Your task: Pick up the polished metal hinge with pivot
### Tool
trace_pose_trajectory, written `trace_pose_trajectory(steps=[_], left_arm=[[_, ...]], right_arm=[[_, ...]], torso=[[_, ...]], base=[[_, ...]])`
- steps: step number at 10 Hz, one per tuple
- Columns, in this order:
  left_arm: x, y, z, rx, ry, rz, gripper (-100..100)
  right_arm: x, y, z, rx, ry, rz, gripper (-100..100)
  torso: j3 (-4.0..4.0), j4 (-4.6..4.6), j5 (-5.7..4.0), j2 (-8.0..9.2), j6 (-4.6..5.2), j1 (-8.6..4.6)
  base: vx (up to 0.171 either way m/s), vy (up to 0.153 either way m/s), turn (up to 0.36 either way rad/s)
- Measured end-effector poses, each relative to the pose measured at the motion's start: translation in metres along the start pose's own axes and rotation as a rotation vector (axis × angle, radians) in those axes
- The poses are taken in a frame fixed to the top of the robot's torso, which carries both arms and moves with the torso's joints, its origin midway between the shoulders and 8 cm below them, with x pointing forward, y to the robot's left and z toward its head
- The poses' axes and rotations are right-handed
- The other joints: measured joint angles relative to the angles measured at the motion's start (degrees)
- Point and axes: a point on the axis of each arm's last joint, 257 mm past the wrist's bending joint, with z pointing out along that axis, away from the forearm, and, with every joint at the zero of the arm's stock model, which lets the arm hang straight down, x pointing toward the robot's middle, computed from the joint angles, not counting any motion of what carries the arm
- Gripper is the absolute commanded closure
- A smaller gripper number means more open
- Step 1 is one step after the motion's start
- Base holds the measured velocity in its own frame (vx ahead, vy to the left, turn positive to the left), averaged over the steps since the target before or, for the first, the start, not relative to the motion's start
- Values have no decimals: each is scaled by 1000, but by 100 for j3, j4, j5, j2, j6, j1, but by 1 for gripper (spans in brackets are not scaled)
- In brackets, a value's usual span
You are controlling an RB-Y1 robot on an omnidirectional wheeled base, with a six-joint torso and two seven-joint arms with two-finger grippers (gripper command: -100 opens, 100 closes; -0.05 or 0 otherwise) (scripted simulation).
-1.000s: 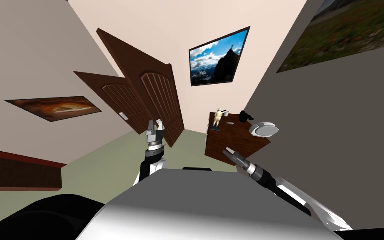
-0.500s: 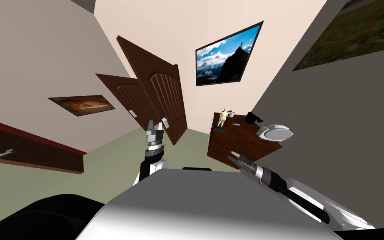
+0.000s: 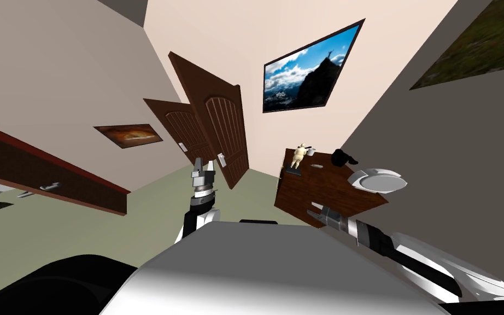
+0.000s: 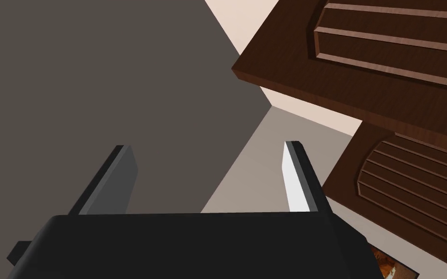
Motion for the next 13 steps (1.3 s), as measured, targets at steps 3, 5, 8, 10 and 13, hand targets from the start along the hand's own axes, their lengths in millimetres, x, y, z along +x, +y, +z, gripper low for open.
trace_pose_trajectory(steps=[3,5,8,10,13], left_arm=[[0,0,0,0,0,0,0],[0,0,0,0,0,0,0],[0,0,0,0,0,0,0],[0,0,0,0,0,0,0],[0,0,0,0,0,0,0]], right_arm=[[14,-27,-23,30,86,-47,-100],[25,-50,-45,52,161,-92,-100],[34,-76,-77,85,280,-163,-100],[39,-99,-100,109,354,-202,-100],[44,-129,-150,162,486,-254,-100]], torso=[[-1,0,0,-2,1,-2],[-5,-2,-1,-8,0,-6],[-9,-3,-1,-15,-4,-6],[-13,-5,-2,-23,-6,-12],[-24,-9,-5,-42,-2,-21]], base=[[27,0,171],[41,-10,169],[49,-18,140],[63,-36,181],[104,-60,204]])
